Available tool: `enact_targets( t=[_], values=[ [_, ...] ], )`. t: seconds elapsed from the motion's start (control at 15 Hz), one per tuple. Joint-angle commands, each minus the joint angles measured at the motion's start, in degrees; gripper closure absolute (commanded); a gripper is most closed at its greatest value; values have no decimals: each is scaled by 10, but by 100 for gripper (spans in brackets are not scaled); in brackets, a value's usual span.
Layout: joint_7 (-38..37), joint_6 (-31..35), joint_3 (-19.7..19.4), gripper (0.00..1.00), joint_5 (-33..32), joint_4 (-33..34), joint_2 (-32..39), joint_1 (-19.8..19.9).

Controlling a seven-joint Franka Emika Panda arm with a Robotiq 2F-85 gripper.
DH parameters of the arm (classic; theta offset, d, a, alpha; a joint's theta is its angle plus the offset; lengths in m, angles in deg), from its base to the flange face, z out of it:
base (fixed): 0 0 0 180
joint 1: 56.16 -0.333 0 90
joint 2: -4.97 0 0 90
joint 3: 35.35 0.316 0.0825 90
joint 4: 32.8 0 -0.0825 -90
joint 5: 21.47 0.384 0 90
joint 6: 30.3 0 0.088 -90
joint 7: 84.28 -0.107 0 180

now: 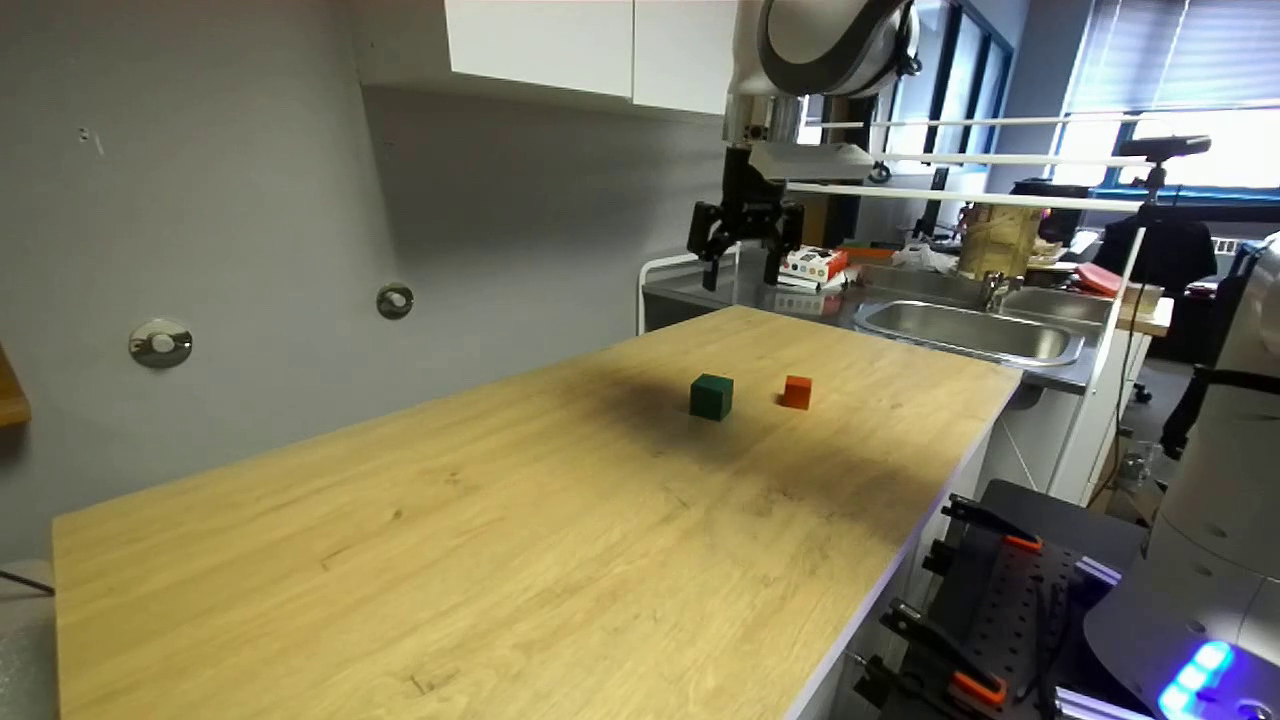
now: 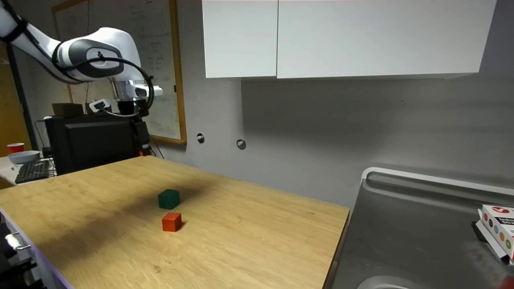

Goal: Put the orange block on top of the green block

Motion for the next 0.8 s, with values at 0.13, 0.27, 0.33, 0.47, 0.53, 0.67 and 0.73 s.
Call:
enact_targets(
  t=[0.13,0.27,0.33,0.47,0.53,0.67,0.73],
  values=[
    [80,67,-61,0,78,-40,37,23],
    [107,84,-79,0,109,-52,53,30],
    [121,91,-87,0,126,-58,63,34],
    [147,101,-101,0,159,-69,79,41],
    [158,106,-108,0,177,-71,88,44],
    [175,113,-117,0,205,-78,101,51],
    [179,116,-121,0,214,-78,108,56]
  ],
)
